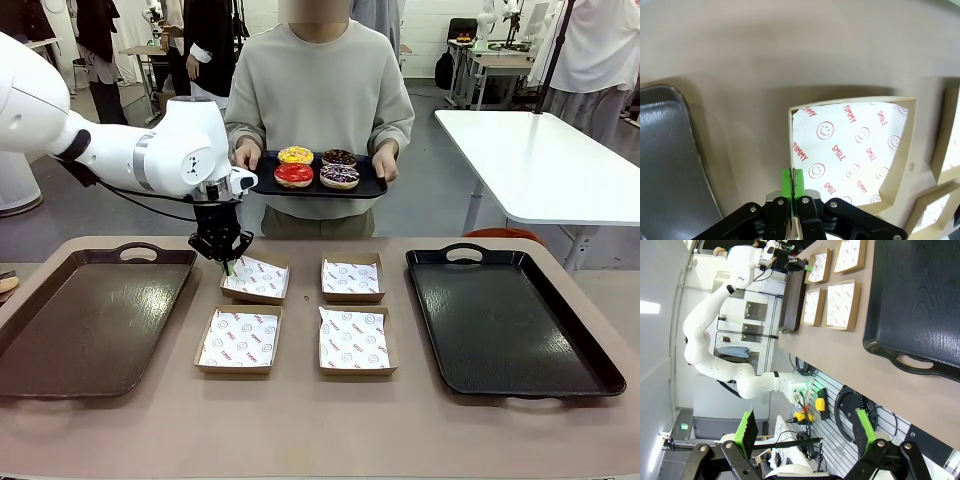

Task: Individually package the donuts and arrange them on the tray.
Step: Pick up one Paper togo box.

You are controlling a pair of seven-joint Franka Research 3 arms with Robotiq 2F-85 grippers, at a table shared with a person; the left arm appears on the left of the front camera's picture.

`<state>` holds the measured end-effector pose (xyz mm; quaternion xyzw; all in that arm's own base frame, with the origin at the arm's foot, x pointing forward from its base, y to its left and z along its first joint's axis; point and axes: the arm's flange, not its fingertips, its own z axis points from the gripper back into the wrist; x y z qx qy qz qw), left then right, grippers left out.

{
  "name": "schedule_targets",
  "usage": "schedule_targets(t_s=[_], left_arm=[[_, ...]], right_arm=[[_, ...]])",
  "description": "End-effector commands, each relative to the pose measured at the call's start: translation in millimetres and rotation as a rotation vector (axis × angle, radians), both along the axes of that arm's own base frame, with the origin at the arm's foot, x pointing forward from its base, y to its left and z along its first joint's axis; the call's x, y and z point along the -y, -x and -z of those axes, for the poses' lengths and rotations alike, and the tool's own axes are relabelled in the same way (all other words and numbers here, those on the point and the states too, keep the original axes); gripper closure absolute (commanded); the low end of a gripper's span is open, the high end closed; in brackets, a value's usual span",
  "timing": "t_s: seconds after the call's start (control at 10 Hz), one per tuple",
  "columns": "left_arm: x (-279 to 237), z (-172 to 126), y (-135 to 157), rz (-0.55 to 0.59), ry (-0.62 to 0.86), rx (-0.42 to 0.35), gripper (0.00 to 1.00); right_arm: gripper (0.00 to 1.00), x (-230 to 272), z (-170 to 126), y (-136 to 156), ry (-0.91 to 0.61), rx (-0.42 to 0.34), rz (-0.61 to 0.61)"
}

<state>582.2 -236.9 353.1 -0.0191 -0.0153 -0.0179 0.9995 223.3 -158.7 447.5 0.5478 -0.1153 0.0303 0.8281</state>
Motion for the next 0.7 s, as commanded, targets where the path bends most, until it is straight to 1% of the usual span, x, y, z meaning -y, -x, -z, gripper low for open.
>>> schedule_targets(t_s=[0.0,0.1,0.4,0.6], left_arm=[[4.3,-31.7,11.9,-0.003,-0.001,-0.018,1.00],[6.2,-50.8,17.3,-0.003,-0.009,-0.012,1.00],[9.2,-107.7,28.5,-0.009,-0.021,0.040,1.00],[7.1,-135.6,25.3,-0.030,-0.015,0.057,1.00]], right_arm=[[0.00,0.4,-0.3,-0.3,-0.011,0.015,-0.003],[0.00,0.4,-0.3,-0.3,-0.011,0.015,-0.003],[0.00,0.4,-0.3,-0.3,-0.011,0.015,-0.003],[0.00,0.4,-0.3,-0.3,-0.011,0.015,-0.003]])
